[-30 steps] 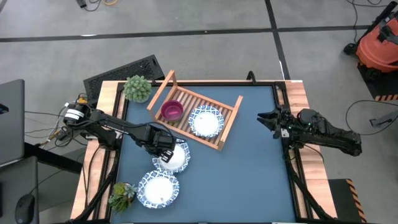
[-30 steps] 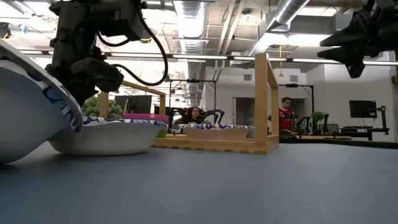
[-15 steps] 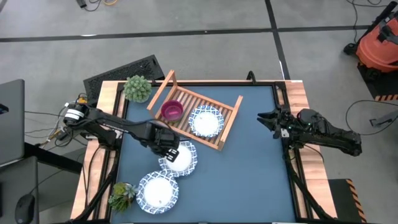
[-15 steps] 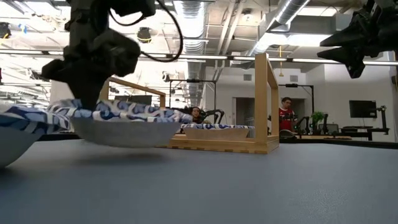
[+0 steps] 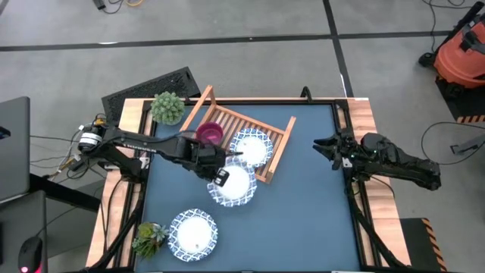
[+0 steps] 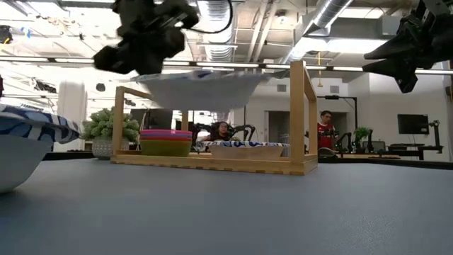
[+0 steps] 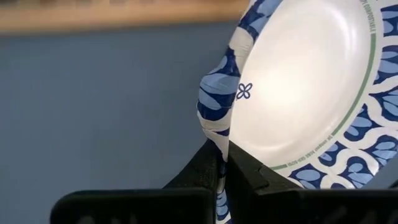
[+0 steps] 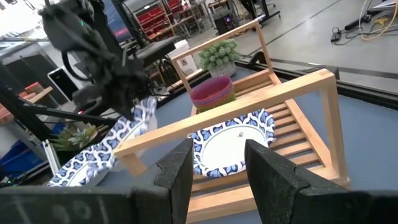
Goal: Place and stack bowls onto a shelf
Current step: Stack the large white bowl on the top of the large white bowl on the shelf
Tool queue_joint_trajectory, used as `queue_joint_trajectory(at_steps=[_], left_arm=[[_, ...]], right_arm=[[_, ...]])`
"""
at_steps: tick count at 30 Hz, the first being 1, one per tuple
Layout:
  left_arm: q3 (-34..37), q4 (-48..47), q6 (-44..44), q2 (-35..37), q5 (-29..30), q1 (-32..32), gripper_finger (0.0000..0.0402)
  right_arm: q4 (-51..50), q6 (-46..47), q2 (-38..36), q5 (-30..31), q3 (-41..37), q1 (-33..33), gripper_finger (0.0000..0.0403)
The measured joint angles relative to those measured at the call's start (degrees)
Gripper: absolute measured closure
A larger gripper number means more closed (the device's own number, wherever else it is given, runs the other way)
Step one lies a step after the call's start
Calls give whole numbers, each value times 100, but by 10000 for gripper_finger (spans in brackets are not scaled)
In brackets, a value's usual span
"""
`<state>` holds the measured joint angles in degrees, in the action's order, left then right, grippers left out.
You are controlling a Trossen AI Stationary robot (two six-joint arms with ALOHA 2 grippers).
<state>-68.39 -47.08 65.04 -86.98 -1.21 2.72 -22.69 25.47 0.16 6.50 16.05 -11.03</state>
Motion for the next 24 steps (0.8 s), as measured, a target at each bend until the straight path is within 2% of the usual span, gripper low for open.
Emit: queue_joint_trajectory(at_steps=[6,11,20,24], left_arm=[[-611,25,-114,0,632,-363,401],[-961,35,-202,0,831,-725,402],[-1033,747,-291,-4,966,-1364,401],[-1033,732,-309,-35,1043,-1593,401]], right_arm=[[1,2,1,0,0,0,232],[1,17,-2,-1,0,-1,232],[1,63,-1,0,0,0,232],[1,105,1,5,0,0,232]])
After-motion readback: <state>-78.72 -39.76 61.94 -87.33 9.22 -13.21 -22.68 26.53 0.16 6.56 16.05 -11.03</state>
